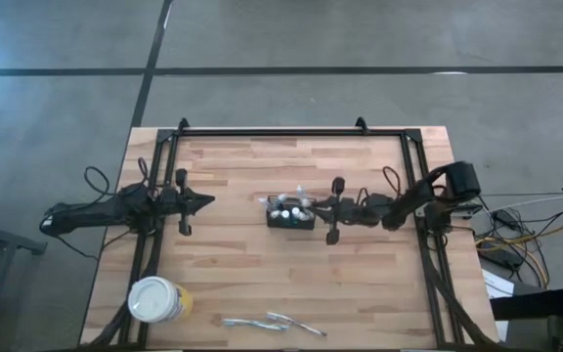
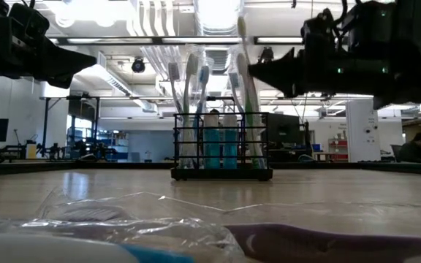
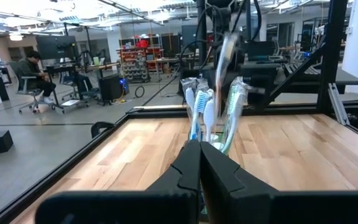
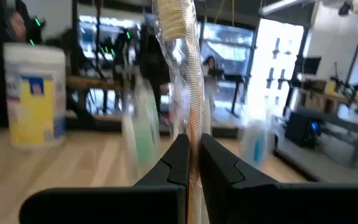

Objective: Pick & Place toothbrushing station
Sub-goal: Put the orange toothbrush into the wire organizer

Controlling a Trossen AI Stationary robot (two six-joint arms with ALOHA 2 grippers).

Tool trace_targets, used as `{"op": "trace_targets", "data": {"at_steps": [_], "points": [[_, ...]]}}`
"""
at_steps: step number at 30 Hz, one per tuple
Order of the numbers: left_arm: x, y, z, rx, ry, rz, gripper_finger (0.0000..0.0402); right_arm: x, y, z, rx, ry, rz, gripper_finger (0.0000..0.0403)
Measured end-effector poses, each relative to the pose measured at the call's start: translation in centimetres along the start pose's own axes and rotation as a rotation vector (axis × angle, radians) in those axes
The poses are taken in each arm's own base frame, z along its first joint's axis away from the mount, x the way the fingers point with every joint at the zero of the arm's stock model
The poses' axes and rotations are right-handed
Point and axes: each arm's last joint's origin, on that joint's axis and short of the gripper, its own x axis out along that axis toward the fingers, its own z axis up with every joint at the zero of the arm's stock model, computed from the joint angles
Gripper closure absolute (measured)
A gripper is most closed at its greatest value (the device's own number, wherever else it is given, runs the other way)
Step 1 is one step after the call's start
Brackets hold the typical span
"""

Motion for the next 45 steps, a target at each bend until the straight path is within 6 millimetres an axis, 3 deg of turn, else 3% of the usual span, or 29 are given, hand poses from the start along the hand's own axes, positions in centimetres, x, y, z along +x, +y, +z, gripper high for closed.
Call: {"op": "trace_targets", "data": {"at_steps": [9, 29, 45], "points": [[0.0, 0.0, 0.0, -0.002, -0.002, 0.013, 0.0394, 1.1, 0.4, -1.7, -0.020, 0.047, -0.002, 0.0390], [0.0, 0.0, 0.0, -0.015, -0.002, 0.013, 0.0394, 0.7, 0.2, -2.1, 0.032, 0.072, -0.050, 0.0388], [0.0, 0.0, 0.1, -0.031, -0.006, 0.013, 0.0394, 0.7, -0.2, -0.7, 0.116, 0.021, -0.090, 0.0257]]}}
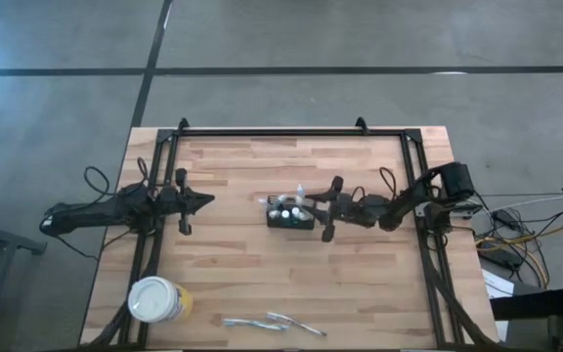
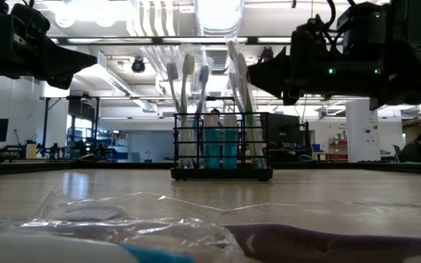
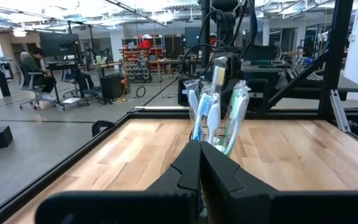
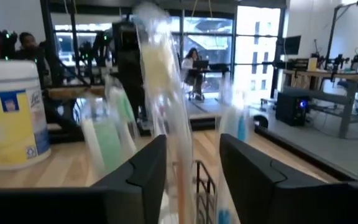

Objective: Pick & Place toothbrushing station
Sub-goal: Put the orange toothbrush into the wire organizer

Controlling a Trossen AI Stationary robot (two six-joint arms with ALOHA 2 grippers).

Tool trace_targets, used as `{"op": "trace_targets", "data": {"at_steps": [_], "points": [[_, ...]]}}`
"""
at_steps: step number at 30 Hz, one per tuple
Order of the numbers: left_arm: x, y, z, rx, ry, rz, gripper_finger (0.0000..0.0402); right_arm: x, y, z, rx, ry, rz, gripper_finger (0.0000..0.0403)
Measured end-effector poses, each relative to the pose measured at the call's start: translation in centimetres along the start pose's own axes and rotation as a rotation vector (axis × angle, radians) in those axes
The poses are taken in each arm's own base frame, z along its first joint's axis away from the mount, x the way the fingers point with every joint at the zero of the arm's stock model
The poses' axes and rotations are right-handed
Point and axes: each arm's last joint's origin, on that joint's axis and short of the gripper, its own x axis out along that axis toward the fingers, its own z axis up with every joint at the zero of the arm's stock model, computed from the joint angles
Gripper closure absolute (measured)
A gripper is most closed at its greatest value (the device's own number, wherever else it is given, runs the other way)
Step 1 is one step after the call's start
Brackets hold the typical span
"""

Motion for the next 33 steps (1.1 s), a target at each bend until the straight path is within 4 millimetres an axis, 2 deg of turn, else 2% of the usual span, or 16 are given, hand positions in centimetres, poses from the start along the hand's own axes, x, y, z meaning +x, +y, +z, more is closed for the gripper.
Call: {"op": "trace_targets", "data": {"at_steps": [6, 13, 18, 24, 28, 33], "points": [[0.0, 0.0, 0.0, 0.002, -0.004, 0.002, 0.0394, 0.1, 0.1, 1.7, -0.024, -0.031, 0.002, 0.0232], [0.0, 0.0, 0.0, 0.002, -0.004, 0.003, 0.0394, 2.0, 0.6, 3.5, -0.069, 0.132, 0.009, 0.0227], [0.0, 0.0, 0.0, 0.000, -0.003, 0.003, 0.0394, 3.3, 1.0, 5.9, -0.099, 0.163, 0.013, 0.0225], [0.0, 0.0, 0.0, 0.000, -0.002, 0.004, 0.0394, 3.4, 1.2, 8.7, -0.117, 0.140, 0.021, 0.0230], [0.0, 0.0, 0.0, 0.001, 0.000, 0.003, 0.0394, 3.6, 1.5, 9.4, -0.105, 0.186, 0.031, 0.0231], [0.0, 0.0, 0.0, 0.001, 0.000, 0.003, 0.0394, 4.4, 2.1, 9.4, -0.103, 0.286, 0.040, 0.0232]]}}
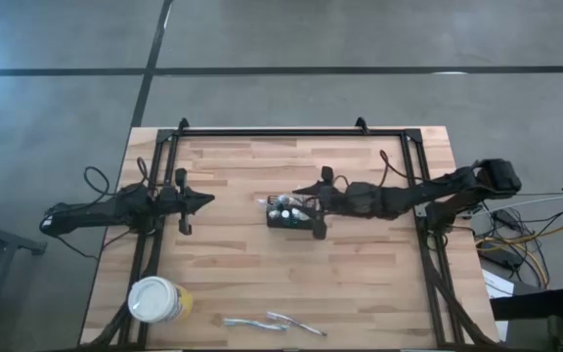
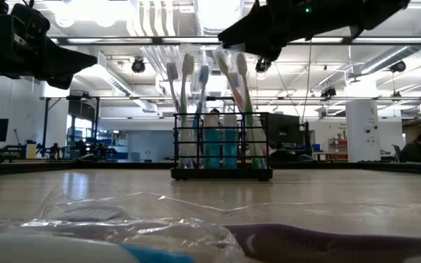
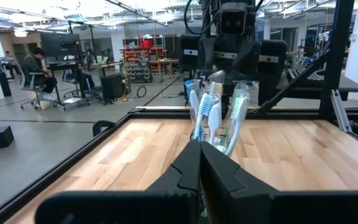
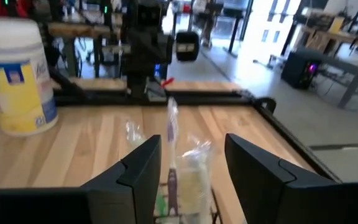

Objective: Pick & Place toothbrushing station
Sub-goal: Put the orange toothbrush into the wire organizer

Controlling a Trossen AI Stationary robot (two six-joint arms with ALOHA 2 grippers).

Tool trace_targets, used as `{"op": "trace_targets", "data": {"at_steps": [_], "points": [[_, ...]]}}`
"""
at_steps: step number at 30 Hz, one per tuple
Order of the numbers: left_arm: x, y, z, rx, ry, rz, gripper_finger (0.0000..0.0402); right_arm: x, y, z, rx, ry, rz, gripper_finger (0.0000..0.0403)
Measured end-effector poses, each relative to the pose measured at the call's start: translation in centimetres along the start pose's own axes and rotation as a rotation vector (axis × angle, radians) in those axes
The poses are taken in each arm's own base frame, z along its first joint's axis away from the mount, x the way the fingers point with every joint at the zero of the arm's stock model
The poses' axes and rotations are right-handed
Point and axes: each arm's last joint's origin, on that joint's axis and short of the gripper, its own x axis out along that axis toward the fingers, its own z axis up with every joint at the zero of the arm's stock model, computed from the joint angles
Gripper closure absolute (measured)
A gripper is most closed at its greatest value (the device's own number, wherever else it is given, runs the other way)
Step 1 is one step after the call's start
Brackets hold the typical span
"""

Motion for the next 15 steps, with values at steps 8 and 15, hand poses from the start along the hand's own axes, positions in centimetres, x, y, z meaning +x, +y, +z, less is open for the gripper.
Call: {"op": "trace_targets", "data": {"at_steps": [8, 15], "points": [[0.00, 0.00, 0.01, -0.001, -0.001, 0.000, 0.0394, 1.12, 0.29, -0.34, -0.008, 0.043, -0.001, 0.0232], [0.00, 0.00, 0.02, 0.000, -0.002, 0.000, 0.0394, 1.15, 0.21, -0.54, 0.007, 0.058, -0.033, 0.0260]]}}
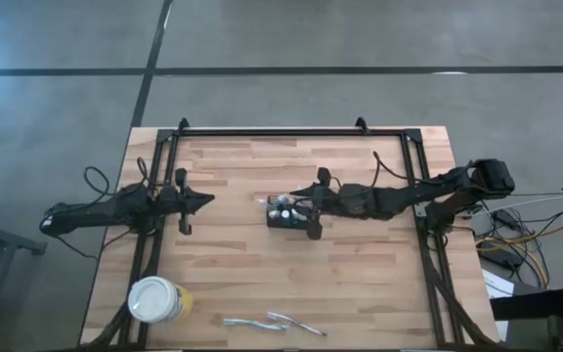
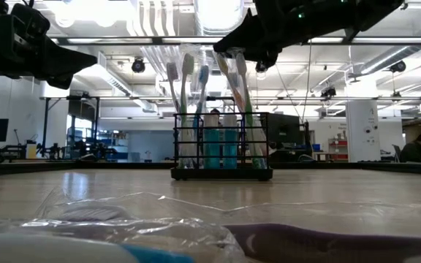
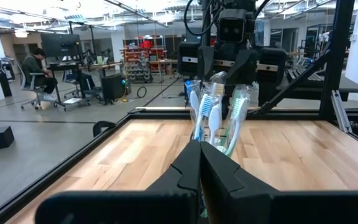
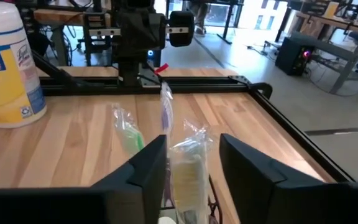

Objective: Pick & Place toothbrushing station
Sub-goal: Put the orange toothbrush into the wire organizer

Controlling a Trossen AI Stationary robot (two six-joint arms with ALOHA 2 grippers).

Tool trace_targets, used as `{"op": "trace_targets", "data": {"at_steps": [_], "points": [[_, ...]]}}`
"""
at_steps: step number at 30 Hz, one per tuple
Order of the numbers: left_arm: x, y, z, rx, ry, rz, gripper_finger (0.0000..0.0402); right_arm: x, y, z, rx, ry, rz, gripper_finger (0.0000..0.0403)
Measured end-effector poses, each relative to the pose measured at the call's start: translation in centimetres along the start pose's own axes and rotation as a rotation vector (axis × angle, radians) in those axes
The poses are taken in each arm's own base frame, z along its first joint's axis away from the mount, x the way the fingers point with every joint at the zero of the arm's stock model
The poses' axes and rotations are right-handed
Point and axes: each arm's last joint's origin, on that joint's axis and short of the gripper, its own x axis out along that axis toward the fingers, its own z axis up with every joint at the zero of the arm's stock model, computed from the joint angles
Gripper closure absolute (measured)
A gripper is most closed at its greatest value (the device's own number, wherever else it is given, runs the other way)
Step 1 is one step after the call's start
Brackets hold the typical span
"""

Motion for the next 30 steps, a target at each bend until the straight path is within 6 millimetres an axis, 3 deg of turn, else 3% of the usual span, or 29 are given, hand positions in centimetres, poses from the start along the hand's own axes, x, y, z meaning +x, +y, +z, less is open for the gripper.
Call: {"op": "trace_targets", "data": {"at_steps": [10, 23, 30], "points": [[0.0, 0.0, 0.0, -0.001, 0.000, 0.000, 0.0394, 0.0, 0.2, 0.0, -0.013, 0.004, 0.016, 0.0386], [0.0, 0.0, 0.0, -0.003, 0.001, 0.000, 0.0394, -1.8, 0.6, 1.2, 0.029, -0.007, -0.073, 0.0394], [0.0, 0.0, 0.0, -0.003, 0.001, 0.000, 0.0394, -2.0, 1.0, 0.2, 0.055, 0.033, -0.124, 0.0395]]}}
